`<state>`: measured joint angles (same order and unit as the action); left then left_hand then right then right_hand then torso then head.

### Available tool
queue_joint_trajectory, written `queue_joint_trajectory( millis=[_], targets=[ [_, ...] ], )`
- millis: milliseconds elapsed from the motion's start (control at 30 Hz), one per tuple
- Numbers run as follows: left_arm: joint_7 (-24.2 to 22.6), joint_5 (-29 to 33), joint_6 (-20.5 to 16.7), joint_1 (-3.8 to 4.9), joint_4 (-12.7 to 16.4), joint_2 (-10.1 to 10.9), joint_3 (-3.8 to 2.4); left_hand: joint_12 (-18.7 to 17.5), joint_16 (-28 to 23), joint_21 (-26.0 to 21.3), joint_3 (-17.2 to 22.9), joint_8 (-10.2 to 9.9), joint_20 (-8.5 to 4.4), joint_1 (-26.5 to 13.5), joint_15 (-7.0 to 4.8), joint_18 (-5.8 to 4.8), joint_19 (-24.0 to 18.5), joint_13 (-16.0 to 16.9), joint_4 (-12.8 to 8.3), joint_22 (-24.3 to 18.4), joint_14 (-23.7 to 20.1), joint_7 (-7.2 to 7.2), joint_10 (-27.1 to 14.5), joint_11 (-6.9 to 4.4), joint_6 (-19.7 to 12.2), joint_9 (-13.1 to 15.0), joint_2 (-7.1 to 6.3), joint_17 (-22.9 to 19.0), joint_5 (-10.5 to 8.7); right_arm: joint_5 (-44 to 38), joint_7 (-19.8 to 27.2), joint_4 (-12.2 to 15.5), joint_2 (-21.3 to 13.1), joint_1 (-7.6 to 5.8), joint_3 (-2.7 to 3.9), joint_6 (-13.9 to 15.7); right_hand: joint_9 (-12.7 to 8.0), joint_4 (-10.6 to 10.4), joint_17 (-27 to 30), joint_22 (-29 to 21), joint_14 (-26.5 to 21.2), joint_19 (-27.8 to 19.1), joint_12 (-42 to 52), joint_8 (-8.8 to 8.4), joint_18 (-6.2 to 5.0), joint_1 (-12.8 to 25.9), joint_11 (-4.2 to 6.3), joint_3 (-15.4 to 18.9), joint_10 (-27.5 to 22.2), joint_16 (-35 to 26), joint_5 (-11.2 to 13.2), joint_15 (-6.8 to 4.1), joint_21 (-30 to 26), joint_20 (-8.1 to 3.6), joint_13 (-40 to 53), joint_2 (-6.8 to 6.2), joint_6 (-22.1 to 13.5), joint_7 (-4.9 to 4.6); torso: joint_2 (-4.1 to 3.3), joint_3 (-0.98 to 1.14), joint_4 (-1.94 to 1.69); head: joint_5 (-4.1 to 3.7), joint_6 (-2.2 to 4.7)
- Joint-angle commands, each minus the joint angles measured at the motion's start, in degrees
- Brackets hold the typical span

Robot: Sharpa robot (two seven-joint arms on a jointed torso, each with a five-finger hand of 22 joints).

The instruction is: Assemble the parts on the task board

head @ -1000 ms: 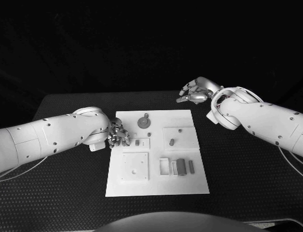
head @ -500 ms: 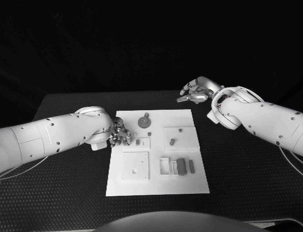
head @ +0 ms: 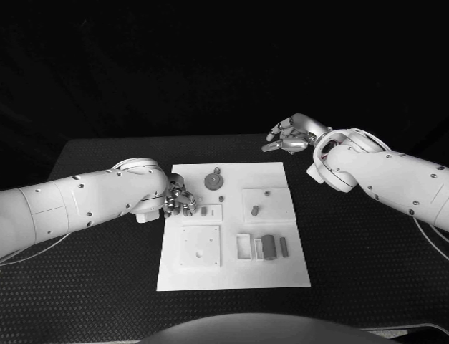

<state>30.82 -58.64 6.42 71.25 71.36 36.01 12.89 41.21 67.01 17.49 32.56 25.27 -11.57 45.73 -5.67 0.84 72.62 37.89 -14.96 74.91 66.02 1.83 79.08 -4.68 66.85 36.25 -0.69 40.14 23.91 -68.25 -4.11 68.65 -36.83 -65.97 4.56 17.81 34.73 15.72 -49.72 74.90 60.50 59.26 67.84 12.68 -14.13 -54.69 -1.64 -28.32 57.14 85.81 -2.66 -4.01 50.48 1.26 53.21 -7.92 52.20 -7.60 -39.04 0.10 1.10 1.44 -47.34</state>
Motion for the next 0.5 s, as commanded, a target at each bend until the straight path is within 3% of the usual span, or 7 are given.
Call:
queue_joint_trajectory(
  millis=[33,67,167,233,300,500],
  targets=[
    [0.32,-0.37,1.25,-0.36,0.15,-0.17,0.22,0.21,0.27,0.26,-0.39,0.39,0.26,-0.56,-0.06,1.00,0.02,0.11,0.11,1.31,0.14,-0.93,-0.70,-0.21,0.92,0.09,-0.15,-0.09,-0.76,-0.03,0.39,-0.08,0.13,0.02,0.03,-0.62,0.05,0.09,0.10,0.57,-0.04,-0.25,0.24,0.20,-0.87,0.28,0.09,0.18,-0.18,0.17,-0.11,-0.50,-0.16,-0.02,-0.09,0.13,0.07,-0.36,-0.01,-0.01,0.00,-0.01,-0.01],
    [0.29,-0.37,1.08,-0.36,0.15,-0.15,0.22,0.21,0.31,0.24,-1.04,0.39,0.24,-1.37,-0.07,1.02,-0.03,0.13,0.82,1.27,0.09,-0.94,-0.75,-0.23,0.87,0.10,-0.76,-0.19,-2.68,-0.02,0.39,-0.10,0.15,0.02,0.03,-0.62,0.05,0.09,0.10,0.57,-0.04,-0.25,0.24,0.20,-0.87,0.28,0.09,0.18,-0.18,0.17,-0.11,-0.50,-0.16,-0.02,-0.09,0.13,0.06,-0.36,-0.01,-0.01,0.01,-0.01,-0.02],
    [0.17,-0.37,0.68,-0.36,0.07,-0.13,0.22,0.22,0.42,0.17,-1.42,0.41,0.21,-2.03,-0.14,1.07,-0.13,0.15,1.98,1.24,0.01,-0.97,-0.79,-0.26,0.79,0.10,-1.58,-0.40,-5.98,0.01,0.40,-0.13,0.14,0.03,0.03,-0.63,0.05,0.09,0.10,0.57,-0.04,-0.25,0.25,0.19,-0.87,0.29,0.09,0.18,-0.18,0.17,-0.11,-0.50,-0.16,-0.02,-0.10,0.13,0.06,-0.36,-0.01,-0.03,0.01,-0.04,-0.03],
    [0.12,-0.17,0.12,-0.36,0.04,-0.12,0.21,0.20,0.47,0.12,-1.72,0.42,0.22,-2.78,-0.13,1.05,-0.20,0.14,2.65,1.23,-0.04,-0.96,-0.84,-0.25,0.76,0.09,-1.83,-0.51,-6.98,0.01,0.40,-0.12,0.14,0.04,0.03,-0.63,0.05,0.09,0.10,0.57,-0.04,-0.25,0.25,0.19,-0.87,0.29,0.09,0.18,-0.18,0.17,-0.11,-0.50,-0.16,-0.02,-0.10,0.12,0.06,-0.36,-0.02,-0.04,-0.02,-0.06,-0.05],
    [0.07,-0.16,0.05,-0.36,0.03,-0.11,0.21,0.17,0.54,0.03,-2.09,0.41,0.17,-3.88,-0.18,1.10,-0.30,0.13,3.29,1.22,-0.13,-0.98,-0.91,-0.27,0.68,0.08,-2.13,-0.65,-9.49,0.01,0.39,-0.12,0.15,0.04,0.03,-0.63,0.05,0.09,0.10,0.57,-0.04,-0.25,0.25,0.19,-0.87,0.29,0.09,0.18,-0.18,0.17,-0.11,-0.50,-0.16,-0.02,-0.10,0.13,0.06,-0.36,-0.01,-0.03,-0.02,-0.07,-0.04],
    [0.04,-0.16,-0.10,-0.36,0.00,0.02,0.19,0.17,0.58,-0.01,-2.19,0.42,0.16,-4.29,-0.19,1.10,-0.34,0.13,3.45,1.22,-0.17,-0.98,-0.93,-0.27,0.66,0.08,-2.55,-0.72,-9.92,0.01,0.42,-0.05,0.08,0.06,0.03,-0.67,0.06,0.09,0.11,0.57,-0.04,-0.25,0.25,0.18,-0.87,0.30,0.09,0.19,-0.19,0.17,-0.11,-0.50,-0.17,-0.02,-0.11,0.12,0.05,-0.36,-0.01,-0.06,-0.02,-0.12,-0.04]
  ],
)
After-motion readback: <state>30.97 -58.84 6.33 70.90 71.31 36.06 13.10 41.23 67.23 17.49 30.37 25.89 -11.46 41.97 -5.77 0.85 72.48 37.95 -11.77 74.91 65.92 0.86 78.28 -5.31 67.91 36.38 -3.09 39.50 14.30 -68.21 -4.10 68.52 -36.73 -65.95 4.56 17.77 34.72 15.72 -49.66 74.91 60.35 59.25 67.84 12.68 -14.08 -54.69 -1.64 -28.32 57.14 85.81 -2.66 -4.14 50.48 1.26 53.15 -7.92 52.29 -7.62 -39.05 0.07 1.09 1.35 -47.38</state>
